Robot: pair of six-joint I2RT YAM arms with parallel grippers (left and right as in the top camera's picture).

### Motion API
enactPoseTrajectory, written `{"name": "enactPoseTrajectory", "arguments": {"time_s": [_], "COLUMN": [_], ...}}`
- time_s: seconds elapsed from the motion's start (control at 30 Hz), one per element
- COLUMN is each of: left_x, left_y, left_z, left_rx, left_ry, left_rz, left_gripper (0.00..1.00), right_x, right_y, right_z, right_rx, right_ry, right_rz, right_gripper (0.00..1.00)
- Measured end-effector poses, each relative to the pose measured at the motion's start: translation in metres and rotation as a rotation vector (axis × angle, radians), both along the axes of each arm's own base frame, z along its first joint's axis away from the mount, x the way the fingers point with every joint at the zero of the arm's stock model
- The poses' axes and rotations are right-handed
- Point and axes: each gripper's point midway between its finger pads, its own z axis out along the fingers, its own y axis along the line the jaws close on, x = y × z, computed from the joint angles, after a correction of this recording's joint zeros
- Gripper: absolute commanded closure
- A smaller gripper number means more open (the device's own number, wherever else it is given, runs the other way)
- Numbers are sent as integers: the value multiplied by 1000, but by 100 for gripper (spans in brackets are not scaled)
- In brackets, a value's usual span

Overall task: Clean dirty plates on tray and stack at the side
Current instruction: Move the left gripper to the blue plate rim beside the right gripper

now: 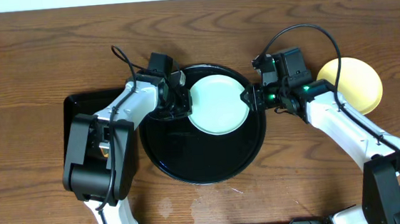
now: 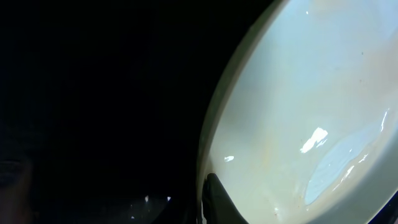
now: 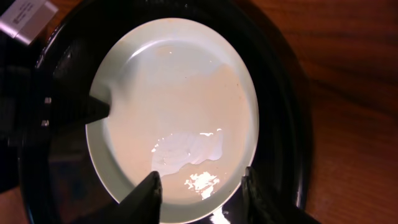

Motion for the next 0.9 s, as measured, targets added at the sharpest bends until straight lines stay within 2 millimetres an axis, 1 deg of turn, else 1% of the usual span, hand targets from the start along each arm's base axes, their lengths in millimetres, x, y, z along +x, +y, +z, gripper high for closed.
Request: {"name": "enactPoseTrajectory", "arguments": {"time_s": [0.13, 0.23, 0.4, 0.47, 0.53, 0.6, 0.7, 0.8, 0.9], "left_x": [0, 1, 1, 1, 1, 1, 1, 1, 1], "left_y": [1, 1, 1, 1, 1, 1, 1, 2, 2], "left_z": [-1, -1, -1, -1, -1, -1, -1, -2, -1], "left_rx": [3, 7, 7, 7, 7, 7, 7, 11, 10], "left_ry": [0, 0, 0, 0, 0, 0, -1, -1, -1], "left_rz": [2, 2, 2, 2, 2, 2, 3, 5, 5], "left_gripper": [92, 92, 92, 92, 92, 92, 92, 92, 92], "right_x": [-1, -2, 4, 7, 10, 12, 13, 12, 3], "right_y": [0, -1, -4, -6, -6, -4, 8, 13, 30], "right_z": [-10, -25, -51, -56, -61, -66, -68, -71, -58], "right_rx": [4, -3, -2, 14, 26, 41, 100, 168, 282], "right_ry": [40, 84, 132, 139, 141, 145, 127, 119, 116], "right_rz": [-25, -39, -66, -72, -73, -64, 12, 86, 182], "right_gripper": [68, 70, 69, 69, 73, 73, 78, 77, 76]}}
